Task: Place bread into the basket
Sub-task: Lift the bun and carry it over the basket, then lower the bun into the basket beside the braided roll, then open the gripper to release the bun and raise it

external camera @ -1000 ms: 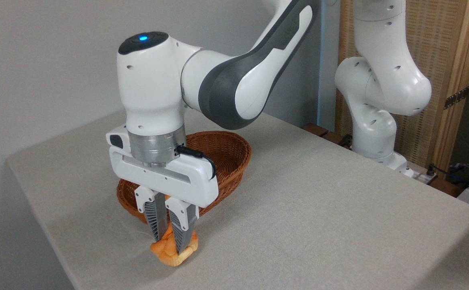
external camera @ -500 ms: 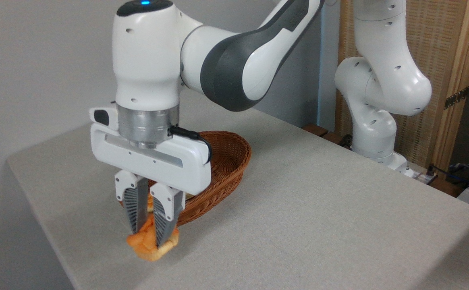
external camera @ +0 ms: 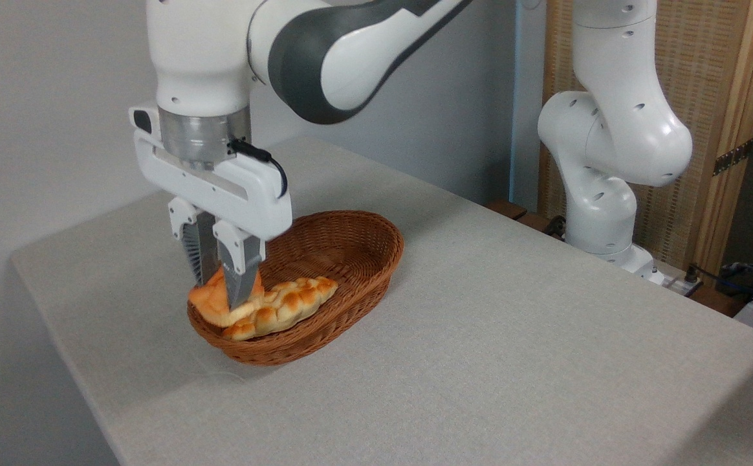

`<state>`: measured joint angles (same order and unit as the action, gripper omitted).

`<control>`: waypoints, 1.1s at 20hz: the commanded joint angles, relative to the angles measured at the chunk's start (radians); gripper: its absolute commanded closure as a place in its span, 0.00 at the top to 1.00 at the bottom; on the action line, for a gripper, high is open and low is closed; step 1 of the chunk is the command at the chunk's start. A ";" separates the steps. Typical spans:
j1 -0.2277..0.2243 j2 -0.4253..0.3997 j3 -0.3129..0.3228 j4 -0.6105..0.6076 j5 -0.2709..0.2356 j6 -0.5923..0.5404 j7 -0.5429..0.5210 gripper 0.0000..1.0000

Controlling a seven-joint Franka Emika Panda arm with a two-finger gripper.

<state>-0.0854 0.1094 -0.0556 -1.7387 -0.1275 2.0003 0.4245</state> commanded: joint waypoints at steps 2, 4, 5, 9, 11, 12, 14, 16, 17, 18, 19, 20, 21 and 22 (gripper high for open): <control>0.004 -0.019 -0.064 0.004 -0.015 -0.093 -0.003 0.49; 0.004 -0.019 -0.085 0.004 -0.015 -0.112 -0.009 0.79; 0.004 -0.019 -0.092 0.004 -0.011 -0.123 -0.021 1.00; 0.003 -0.019 -0.093 0.004 -0.009 -0.137 -0.027 1.00; 0.003 -0.019 -0.093 0.004 -0.011 -0.137 -0.026 1.00; 0.003 -0.019 -0.093 0.004 -0.011 -0.137 -0.026 1.00; 0.003 -0.019 -0.093 0.004 -0.009 -0.137 -0.027 1.00; 0.004 -0.020 -0.090 0.004 -0.009 -0.137 -0.024 1.00; 0.004 -0.020 -0.089 0.004 -0.009 -0.137 -0.024 1.00; 0.004 -0.022 -0.086 0.005 -0.009 -0.137 -0.020 1.00; 0.004 -0.025 -0.081 0.007 -0.009 -0.137 -0.016 1.00; 0.006 -0.034 -0.076 0.007 -0.009 -0.134 -0.013 1.00; 0.009 -0.036 -0.075 0.008 -0.006 -0.133 -0.010 1.00; 0.012 -0.039 -0.073 0.008 -0.006 -0.130 -0.009 1.00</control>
<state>-0.0784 0.0937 -0.1434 -1.7373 -0.1278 1.8886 0.4102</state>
